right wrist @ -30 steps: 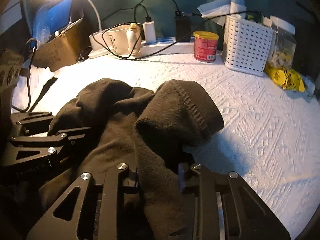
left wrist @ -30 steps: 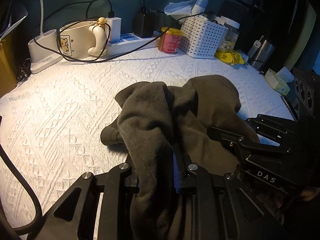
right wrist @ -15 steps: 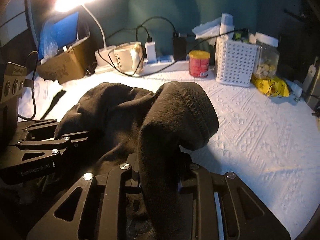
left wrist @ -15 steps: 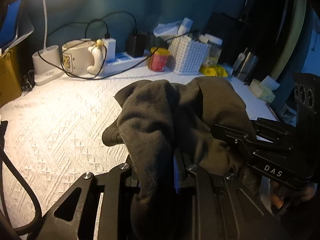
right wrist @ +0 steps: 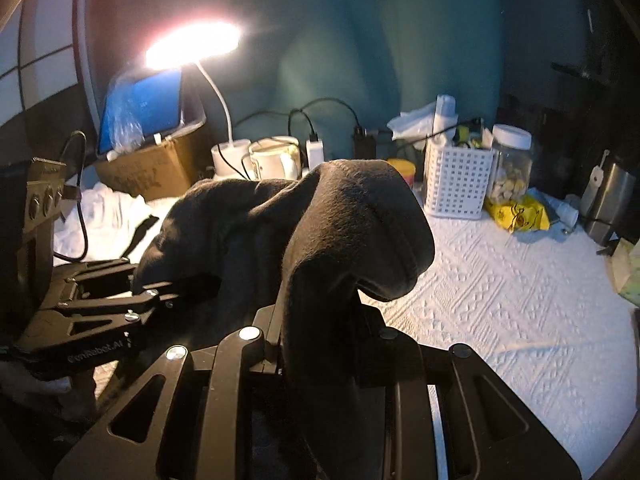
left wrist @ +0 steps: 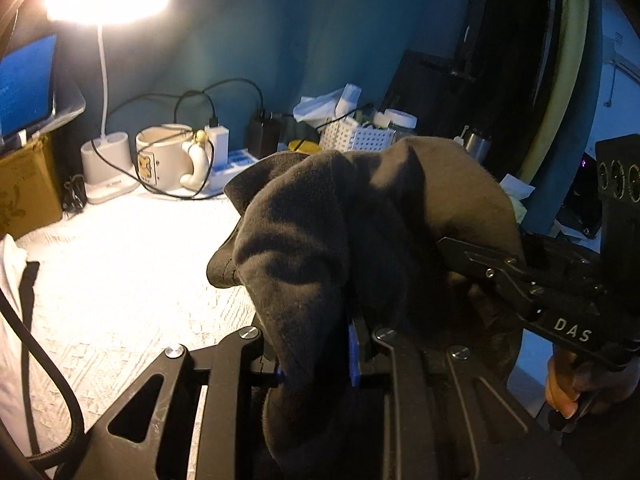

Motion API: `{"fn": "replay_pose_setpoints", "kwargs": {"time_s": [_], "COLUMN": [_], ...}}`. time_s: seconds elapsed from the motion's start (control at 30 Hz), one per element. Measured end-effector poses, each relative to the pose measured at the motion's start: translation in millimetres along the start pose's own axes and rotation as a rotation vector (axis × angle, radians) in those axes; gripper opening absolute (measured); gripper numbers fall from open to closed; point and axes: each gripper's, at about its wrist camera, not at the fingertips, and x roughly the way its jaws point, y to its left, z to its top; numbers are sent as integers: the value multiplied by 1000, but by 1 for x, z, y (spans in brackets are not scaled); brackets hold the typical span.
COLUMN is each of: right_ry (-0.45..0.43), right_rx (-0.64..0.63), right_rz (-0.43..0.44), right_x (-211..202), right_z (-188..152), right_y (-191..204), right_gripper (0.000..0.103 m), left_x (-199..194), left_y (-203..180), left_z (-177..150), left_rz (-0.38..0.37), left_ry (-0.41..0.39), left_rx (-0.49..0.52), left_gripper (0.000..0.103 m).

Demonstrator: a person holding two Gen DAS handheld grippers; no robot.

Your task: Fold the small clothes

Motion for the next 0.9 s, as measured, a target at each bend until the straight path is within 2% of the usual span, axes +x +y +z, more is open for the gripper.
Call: {"fn": "replay_pose_setpoints", "kwargs": {"time_s": [0.63,0.9], "right_ry": [-191,-298], "right_rx": [-89,-136], "right_rz": [-17,3], "right_x": [-81,-109], "right_z": [26,41], "right_y": [43,64], "right_gripper": [24,24], "left_x": [-73,-110], "left_y": [-10,-5], "left_z": [14,23], "left_rz": [-7,12], "left_ry": [-172,-274], "left_rx": [39,49], "left_gripper": [21,21]}}
